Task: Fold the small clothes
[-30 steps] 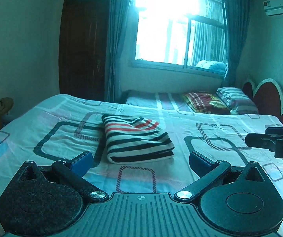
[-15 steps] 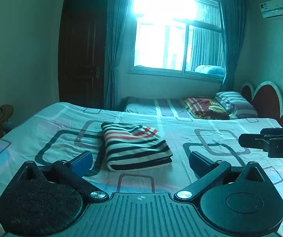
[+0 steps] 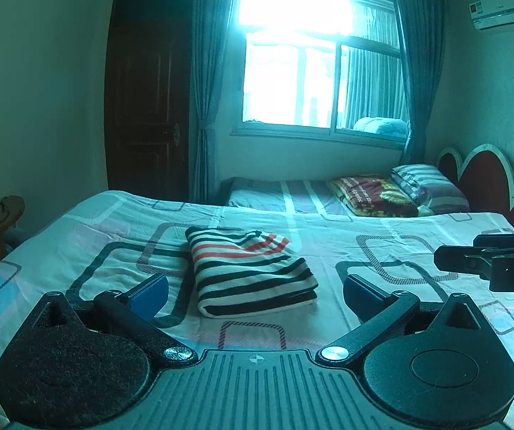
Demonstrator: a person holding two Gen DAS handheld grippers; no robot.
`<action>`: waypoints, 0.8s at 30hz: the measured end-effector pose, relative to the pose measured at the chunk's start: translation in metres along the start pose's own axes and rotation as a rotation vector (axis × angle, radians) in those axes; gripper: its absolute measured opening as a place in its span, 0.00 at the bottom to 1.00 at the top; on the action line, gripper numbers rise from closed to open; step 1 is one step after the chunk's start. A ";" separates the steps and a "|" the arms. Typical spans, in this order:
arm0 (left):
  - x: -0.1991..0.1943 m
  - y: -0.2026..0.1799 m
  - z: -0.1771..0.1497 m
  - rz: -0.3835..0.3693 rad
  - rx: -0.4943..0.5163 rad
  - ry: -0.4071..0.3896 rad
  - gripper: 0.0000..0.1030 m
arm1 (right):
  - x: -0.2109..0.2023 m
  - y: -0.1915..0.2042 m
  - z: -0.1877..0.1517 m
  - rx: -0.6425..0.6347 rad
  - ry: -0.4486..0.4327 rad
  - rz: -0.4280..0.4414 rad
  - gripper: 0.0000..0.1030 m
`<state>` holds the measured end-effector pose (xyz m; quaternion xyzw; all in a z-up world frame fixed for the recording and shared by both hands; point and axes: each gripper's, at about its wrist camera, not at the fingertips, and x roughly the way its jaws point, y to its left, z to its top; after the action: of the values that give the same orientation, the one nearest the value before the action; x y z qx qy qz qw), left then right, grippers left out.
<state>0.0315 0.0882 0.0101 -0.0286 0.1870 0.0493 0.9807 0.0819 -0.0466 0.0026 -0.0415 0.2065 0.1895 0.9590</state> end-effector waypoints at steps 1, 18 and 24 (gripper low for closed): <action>0.001 0.000 -0.001 0.001 -0.001 0.002 1.00 | 0.000 0.000 0.000 0.000 0.001 0.001 0.82; 0.001 0.007 -0.002 0.017 0.014 -0.002 1.00 | 0.007 0.005 0.007 0.011 -0.013 0.018 0.82; -0.001 0.006 -0.001 0.021 0.013 -0.006 1.00 | 0.010 0.003 0.008 0.014 -0.012 0.011 0.82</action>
<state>0.0296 0.0935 0.0093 -0.0200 0.1845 0.0584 0.9809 0.0918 -0.0393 0.0060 -0.0327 0.2024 0.1935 0.9594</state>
